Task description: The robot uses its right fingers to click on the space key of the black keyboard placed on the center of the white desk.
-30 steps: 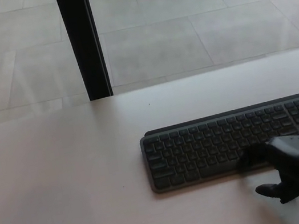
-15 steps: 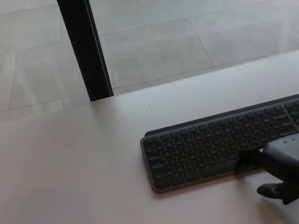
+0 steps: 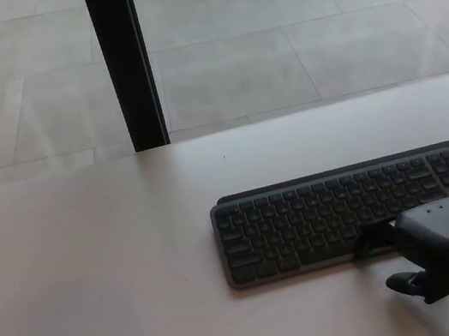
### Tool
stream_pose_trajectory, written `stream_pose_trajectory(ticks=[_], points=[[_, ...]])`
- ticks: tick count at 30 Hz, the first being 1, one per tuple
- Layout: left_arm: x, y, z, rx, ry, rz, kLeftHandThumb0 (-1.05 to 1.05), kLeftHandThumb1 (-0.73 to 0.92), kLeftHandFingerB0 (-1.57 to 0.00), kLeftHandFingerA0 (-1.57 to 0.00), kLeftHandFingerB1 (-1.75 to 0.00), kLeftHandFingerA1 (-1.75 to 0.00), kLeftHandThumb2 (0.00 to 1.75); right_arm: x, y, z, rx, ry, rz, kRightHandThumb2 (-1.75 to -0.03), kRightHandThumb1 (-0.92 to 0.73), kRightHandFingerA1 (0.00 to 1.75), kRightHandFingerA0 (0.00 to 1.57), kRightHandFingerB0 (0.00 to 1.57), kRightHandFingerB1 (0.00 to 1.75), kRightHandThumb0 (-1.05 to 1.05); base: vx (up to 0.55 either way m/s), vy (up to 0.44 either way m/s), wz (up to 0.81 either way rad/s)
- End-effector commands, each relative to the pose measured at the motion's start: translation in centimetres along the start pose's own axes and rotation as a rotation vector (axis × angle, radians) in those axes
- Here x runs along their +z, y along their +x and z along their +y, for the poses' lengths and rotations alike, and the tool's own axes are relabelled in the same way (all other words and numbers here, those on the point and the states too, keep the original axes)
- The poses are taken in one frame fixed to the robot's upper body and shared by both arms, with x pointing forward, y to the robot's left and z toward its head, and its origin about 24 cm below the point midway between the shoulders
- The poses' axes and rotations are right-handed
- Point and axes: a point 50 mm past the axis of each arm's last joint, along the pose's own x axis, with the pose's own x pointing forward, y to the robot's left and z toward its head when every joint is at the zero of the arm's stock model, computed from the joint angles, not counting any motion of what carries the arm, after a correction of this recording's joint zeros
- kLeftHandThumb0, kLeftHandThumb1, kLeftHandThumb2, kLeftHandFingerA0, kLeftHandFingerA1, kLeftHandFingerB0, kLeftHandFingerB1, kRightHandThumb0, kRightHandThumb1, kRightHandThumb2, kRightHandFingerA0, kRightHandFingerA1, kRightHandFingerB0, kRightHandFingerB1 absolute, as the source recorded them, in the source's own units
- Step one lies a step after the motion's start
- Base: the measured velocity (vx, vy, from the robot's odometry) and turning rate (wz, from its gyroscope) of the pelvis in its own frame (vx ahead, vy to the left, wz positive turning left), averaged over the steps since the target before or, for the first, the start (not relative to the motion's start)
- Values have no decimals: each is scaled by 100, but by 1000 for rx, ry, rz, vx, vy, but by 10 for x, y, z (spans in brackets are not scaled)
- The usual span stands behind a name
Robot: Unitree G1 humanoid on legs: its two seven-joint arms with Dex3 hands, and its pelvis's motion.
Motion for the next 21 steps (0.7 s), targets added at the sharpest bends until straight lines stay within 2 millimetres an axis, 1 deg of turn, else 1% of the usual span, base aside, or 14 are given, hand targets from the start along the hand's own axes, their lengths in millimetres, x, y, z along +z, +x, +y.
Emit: stream_pose_trajectory(ticks=[1, 2, 4, 5, 8, 9, 12, 13, 16, 18, 19, 20, 21], points=[[5, 1, 5, 21, -28, -27, -51, 61, -72, -82, -61, -79, 59, -13, -1, 12, 83, 64, 101, -59, -59, 133, 85, 63, 46, -35, 0, 0, 0], [5, 1, 5, 20, -24, -22, -51, 62, -71, -78, -60, -76, 58, -17, 2, 13, 101, 81, 139, -59, -59, 130, 86, 63, 46, -35, 0, 0, 0], [6, 1, 4, 20, -29, -25, -52, 62, -70, -77, -60, -74, 58, -17, 4, 13, 103, 91, 141, -59, -59, 133, 85, 63, 46, -35, 0, 0, 0], [6, 1, 4, 20, -30, -32, -52, 62, -70, -76, -59, -72, 59, -17, 4, 14, 110, 95, 141, -59, -60, 129, 83, 63, 45, -35, 0, 0, 0], [9, 1, 3, 10, -40, -41, -51, 61, -71, -78, -60, -72, 58, -17, 5, 18, 110, 93, 142, -59, -58, 132, 85, 64, 46, -35, 0, 0, 0], [9, 1, 2, 20, -34, -34, -52, 61, -73, -81, -60, -73, 58, -17, 5, 21, 126, 98, 148, -59, -58, 136, 82, 64, 46, -34, 0, 0, 0], [8, 1, 2, 23, -29, -34, -53, 60, -73, -83, -60, -76, 58, -18, 5, 23, 147, 102, 159, -60, -59, 136, 83, 62, 46, -34, 0, 0, 0], [8, 1, 2, 13, -35, -36, -51, 62, -68, -75, -58, -68, 59, -20, 4, 26, 158, 90, 172, -60, -60, 133, 82, 63, 45, -36, 0, 0, 0], [9, 1, 2, 8, -38, -39, -51, 62, -68, -75, -58, -68, 59, -21, 4, 27, 162, 86, 178, -60, -60, 133, 82, 63, 45, -36, 0, 0, 0], [11, 1, 1, 9, -13, -47, -51, 63, -72, -79, -59, -76, 59, -23, 3, 30, 169, 69, 180, -59, -59, 136, 81, 63, 47, -34, 0, 0, 0], [11, 1, 1, 12, -19, -49, -51, 63, -72, -79, -59, -76, 59, -23, 3, 31, 172, 67, 180, -59, -59, 136, 81, 63, 47, -34, 0, 0, 0], [11, 2, 1, 9, -28, -46, -50, 63, -70, -76, -59, -73, 59, -24, 3, 32, 173, 63, 175, -59, -59, 136, 83, 63, 47, -35, 0, 0, 0], [11, 2, 1, 11, -13, -46, -52, 63, -70, -78, -58, -70, 59, -23, 1, 35, 187, 60, 174, -59, -60, 134, 84, 64, 46, -35, 0, 0, 0]])
